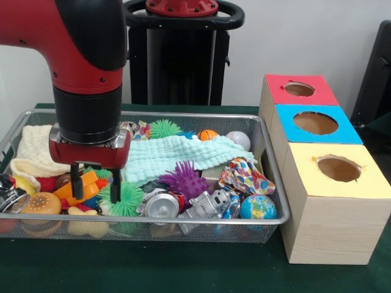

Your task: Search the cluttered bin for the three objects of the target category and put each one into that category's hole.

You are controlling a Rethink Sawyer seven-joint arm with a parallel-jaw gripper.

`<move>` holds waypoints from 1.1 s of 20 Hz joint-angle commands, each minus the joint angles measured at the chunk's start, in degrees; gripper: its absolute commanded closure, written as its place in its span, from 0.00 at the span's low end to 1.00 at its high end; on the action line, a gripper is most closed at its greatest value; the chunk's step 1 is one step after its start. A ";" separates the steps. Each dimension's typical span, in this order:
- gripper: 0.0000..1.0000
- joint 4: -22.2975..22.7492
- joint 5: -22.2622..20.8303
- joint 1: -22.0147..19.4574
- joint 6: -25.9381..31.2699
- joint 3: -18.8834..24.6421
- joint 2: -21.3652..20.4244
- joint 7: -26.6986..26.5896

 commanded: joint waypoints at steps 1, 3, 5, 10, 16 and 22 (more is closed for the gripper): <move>0.00 0.45 -3.66 0.16 -4.28 -0.31 2.66 -2.03; 0.00 0.25 -3.81 0.14 -4.62 -0.43 2.99 -2.14; 0.00 0.02 -3.84 0.14 -4.70 -0.51 3.19 -2.34; 0.00 -0.19 -4.08 0.33 -5.67 -0.89 3.92 -2.28; 0.00 -0.54 -4.29 0.62 -6.35 -1.42 4.61 -2.40; 0.00 -0.30 -4.56 0.68 -7.47 -1.85 5.13 -2.59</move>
